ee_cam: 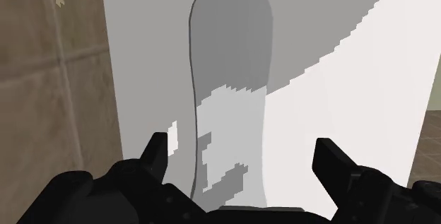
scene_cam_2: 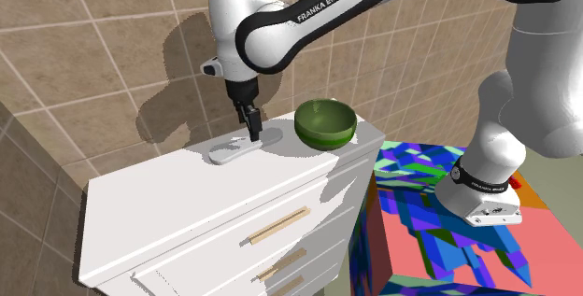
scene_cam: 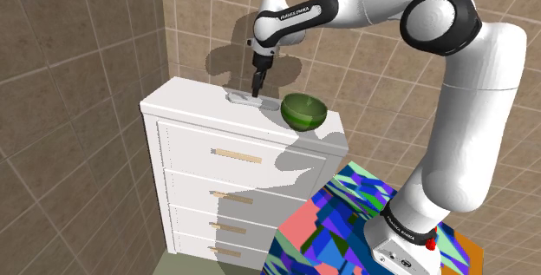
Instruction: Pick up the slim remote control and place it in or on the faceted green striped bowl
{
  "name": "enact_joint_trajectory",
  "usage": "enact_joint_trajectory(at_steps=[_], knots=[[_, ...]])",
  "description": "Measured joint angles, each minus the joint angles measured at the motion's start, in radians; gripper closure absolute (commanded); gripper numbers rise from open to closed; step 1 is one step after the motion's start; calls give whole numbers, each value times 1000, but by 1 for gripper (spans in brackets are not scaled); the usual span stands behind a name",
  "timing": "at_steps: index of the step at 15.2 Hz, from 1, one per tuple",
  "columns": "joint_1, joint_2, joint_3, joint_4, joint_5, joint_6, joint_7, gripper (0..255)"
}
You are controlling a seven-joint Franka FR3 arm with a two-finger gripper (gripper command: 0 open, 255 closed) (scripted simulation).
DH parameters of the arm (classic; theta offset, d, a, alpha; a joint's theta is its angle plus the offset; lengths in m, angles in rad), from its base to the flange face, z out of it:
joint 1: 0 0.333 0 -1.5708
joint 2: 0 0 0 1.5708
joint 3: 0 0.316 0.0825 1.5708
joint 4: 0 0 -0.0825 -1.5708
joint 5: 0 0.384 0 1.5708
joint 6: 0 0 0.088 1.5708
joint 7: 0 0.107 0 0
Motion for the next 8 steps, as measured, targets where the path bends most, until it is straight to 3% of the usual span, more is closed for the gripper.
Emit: enact_joint_trajectory(at_steps=[8], knots=[[0,73,4,-3,3,78,-12,0]])
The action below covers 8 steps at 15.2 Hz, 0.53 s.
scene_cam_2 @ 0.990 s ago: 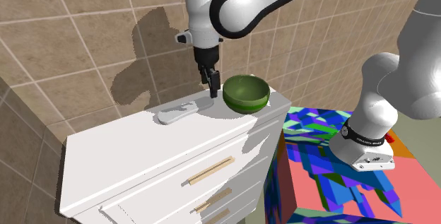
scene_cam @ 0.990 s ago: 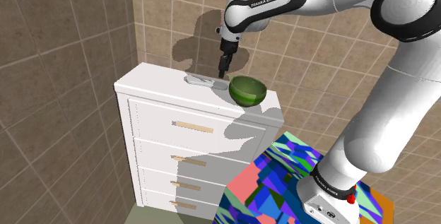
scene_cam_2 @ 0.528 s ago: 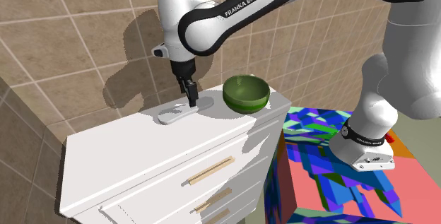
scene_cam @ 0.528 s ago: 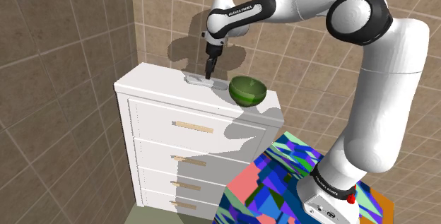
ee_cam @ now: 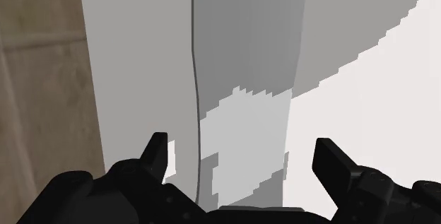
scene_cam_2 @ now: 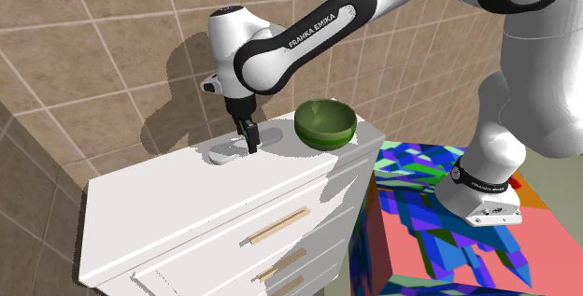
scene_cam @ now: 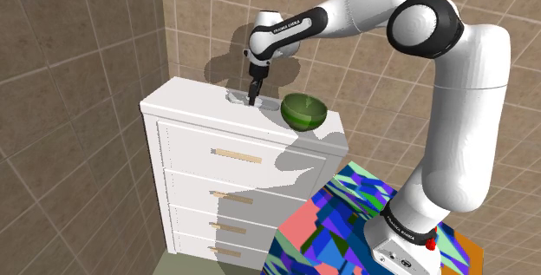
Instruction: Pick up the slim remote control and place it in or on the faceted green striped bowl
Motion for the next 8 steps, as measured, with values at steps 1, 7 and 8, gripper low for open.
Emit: enact_joint_trajectory(at_steps=[1,7,8], knots=[[0,5,0,1,0,4,-1,0],[1,7,0,-1,0,8,1,255],[1,7,1,-1,0,8,1,255]])
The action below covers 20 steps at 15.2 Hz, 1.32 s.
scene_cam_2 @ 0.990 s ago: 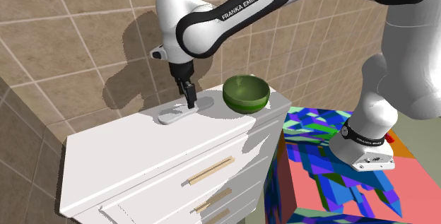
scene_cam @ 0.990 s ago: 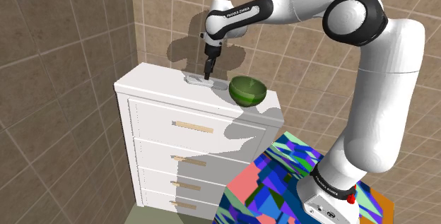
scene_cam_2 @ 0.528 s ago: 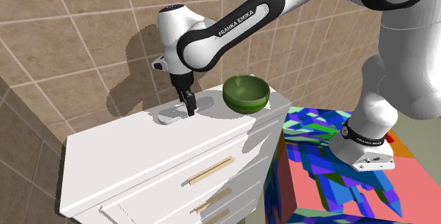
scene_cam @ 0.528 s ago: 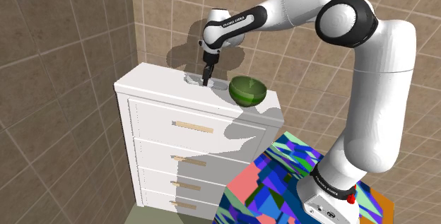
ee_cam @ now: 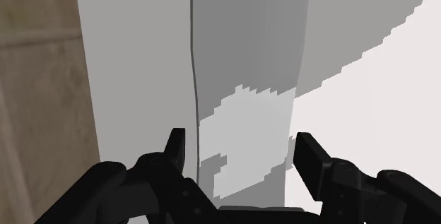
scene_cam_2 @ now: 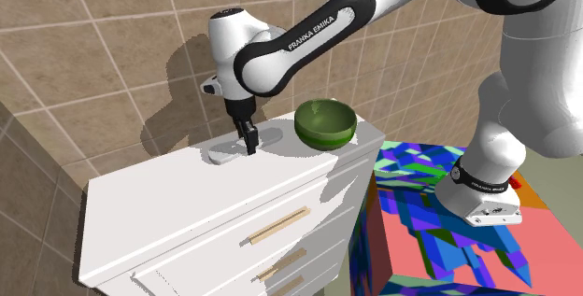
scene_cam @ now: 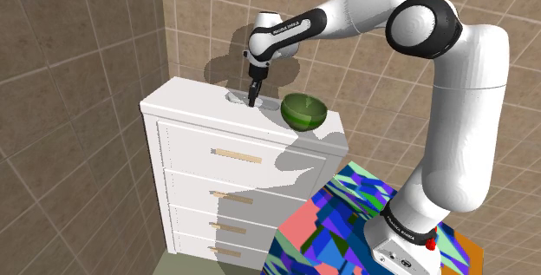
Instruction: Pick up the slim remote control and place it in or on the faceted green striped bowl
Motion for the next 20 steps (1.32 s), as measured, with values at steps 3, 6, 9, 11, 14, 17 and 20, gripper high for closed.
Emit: enact_joint_trajectory(at_steps=[3,6,9,11,14,17,20], knots=[[0,0,0,0,0,0,0,255],[0,0,0,0,0,0,0,255],[0,0,0,0,0,0,0,255],[0,-7,0,5,-1,-13,1,255],[-1,-25,-1,18,-1,-43,1,255],[0,-43,-1,32,-3,-75,2,255],[0,-57,-2,52,-4,-109,4,255]])
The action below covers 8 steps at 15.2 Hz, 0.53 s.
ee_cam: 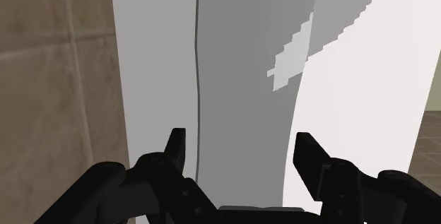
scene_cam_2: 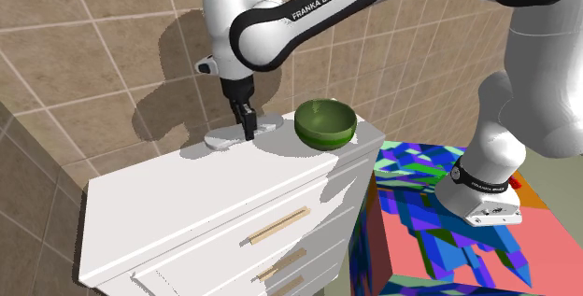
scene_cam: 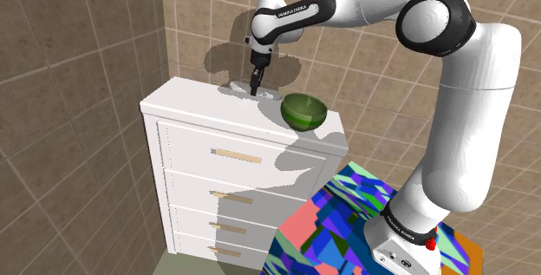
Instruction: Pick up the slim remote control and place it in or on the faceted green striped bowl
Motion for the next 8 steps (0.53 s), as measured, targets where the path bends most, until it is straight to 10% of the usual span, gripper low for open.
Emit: enact_joint_trajectory(at_steps=[8], knots=[[-1,-31,-1,66,-2,-97,2,255]])
